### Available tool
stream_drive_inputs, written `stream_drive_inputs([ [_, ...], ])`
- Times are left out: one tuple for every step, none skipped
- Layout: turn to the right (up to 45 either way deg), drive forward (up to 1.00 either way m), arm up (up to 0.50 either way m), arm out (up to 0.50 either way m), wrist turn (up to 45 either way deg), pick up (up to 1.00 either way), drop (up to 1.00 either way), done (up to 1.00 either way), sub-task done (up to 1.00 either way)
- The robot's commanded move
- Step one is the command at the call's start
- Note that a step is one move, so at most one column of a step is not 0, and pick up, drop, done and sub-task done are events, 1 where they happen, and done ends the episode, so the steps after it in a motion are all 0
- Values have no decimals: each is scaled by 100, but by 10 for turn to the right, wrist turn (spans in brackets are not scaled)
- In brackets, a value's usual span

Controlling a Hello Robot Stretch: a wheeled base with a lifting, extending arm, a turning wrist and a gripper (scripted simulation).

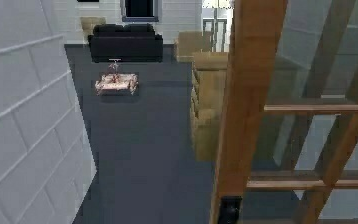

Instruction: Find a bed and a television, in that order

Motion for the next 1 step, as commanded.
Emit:
stream_drive_inputs([
  [-420,0,0,0,0,0,0,0,0],
])
